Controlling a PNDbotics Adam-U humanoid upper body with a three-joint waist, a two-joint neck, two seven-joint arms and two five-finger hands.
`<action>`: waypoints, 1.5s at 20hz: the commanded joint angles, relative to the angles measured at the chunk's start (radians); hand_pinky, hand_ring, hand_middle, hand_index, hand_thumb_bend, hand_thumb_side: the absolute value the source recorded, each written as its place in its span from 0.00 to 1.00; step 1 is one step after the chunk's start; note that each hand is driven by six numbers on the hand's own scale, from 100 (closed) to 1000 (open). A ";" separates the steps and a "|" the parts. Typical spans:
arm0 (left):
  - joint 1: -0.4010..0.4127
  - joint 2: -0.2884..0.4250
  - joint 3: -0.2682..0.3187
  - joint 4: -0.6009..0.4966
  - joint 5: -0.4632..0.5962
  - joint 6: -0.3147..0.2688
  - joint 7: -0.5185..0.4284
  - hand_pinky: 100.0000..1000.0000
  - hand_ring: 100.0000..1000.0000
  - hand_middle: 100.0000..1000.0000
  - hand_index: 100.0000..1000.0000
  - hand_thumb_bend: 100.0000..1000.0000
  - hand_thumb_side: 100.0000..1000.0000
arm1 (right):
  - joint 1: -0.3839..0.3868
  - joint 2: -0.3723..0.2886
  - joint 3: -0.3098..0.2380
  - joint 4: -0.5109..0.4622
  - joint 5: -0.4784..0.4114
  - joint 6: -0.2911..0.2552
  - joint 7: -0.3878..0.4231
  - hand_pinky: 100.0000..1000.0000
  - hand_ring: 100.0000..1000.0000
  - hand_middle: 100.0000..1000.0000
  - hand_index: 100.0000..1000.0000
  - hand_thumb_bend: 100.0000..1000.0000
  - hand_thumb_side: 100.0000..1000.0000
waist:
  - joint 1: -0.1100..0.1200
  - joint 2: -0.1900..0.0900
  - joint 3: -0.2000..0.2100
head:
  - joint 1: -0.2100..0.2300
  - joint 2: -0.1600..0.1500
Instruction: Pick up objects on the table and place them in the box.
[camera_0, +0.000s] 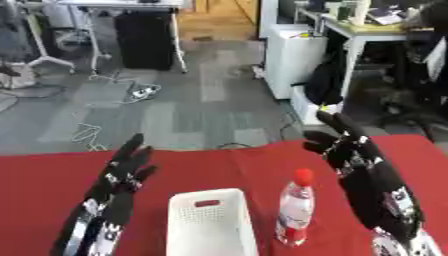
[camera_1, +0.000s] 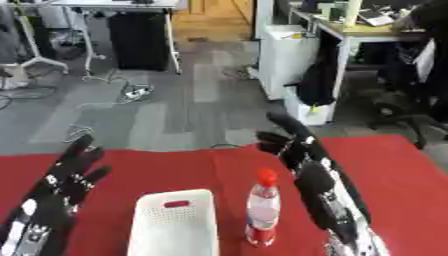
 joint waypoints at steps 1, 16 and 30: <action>-0.003 0.012 0.008 -0.010 -0.005 -0.002 -0.006 0.91 1.00 1.00 0.88 0.00 0.79 | -0.027 -0.038 -0.014 0.013 -0.020 -0.016 0.020 0.90 0.91 0.99 1.00 0.49 0.90 | 0.000 -0.017 -0.001 | -0.021 -0.016; 0.008 0.013 0.002 -0.025 0.006 0.001 -0.023 0.92 1.00 1.00 0.87 0.00 0.80 | -0.141 -0.130 -0.080 0.341 -0.444 0.154 0.485 1.00 1.00 1.00 1.00 0.58 0.79 | 0.002 -0.007 0.017 | -0.045 -0.029; 0.015 0.011 -0.005 -0.029 0.015 0.003 -0.043 0.92 1.00 1.00 0.87 0.00 0.80 | -0.175 -0.163 -0.068 0.351 -0.435 0.222 0.486 1.00 1.00 1.00 1.00 0.55 0.16 | 0.006 0.000 0.030 | -0.065 -0.047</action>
